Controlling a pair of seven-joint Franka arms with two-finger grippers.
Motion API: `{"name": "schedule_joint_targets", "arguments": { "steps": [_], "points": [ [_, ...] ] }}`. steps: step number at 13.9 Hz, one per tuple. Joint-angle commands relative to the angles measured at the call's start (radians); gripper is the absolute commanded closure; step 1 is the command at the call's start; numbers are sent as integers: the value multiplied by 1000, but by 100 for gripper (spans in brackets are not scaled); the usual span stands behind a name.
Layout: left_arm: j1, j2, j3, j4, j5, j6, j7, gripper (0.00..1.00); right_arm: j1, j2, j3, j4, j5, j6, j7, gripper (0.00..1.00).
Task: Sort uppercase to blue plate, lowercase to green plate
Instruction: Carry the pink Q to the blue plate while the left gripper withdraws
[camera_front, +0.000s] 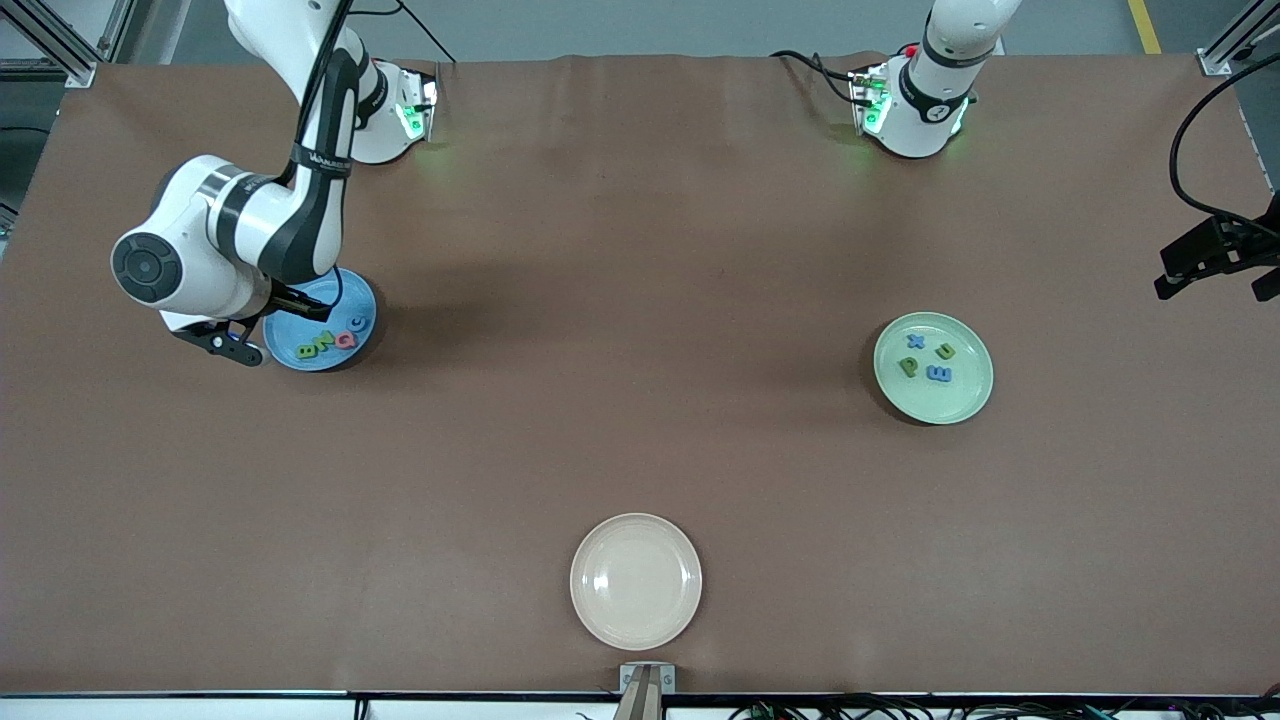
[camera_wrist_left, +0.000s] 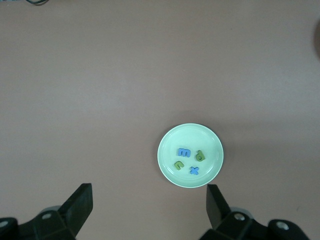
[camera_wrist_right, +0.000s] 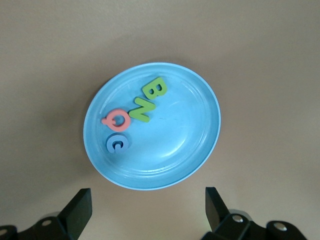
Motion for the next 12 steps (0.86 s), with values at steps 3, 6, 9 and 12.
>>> {"name": "schedule_joint_targets", "arguments": {
  "steps": [3,6,9,12],
  "points": [
    [-3,7,-5,21,18,-19,-3,0,3,-27,-7,50,-7,-3,-7,0],
    [-3,10,-4,20,18,-16,-3,0,-10,-27,-9,114,-7,-66,-7,0],
    [-5,10,-2,20,18,-16,-3,0,-69,-27,-9,205,-9,-164,-8,0],
    [-55,13,13,20,18,-16,-5,0,-83,-27,-9,239,-10,-180,-10,0]
  ]
}}
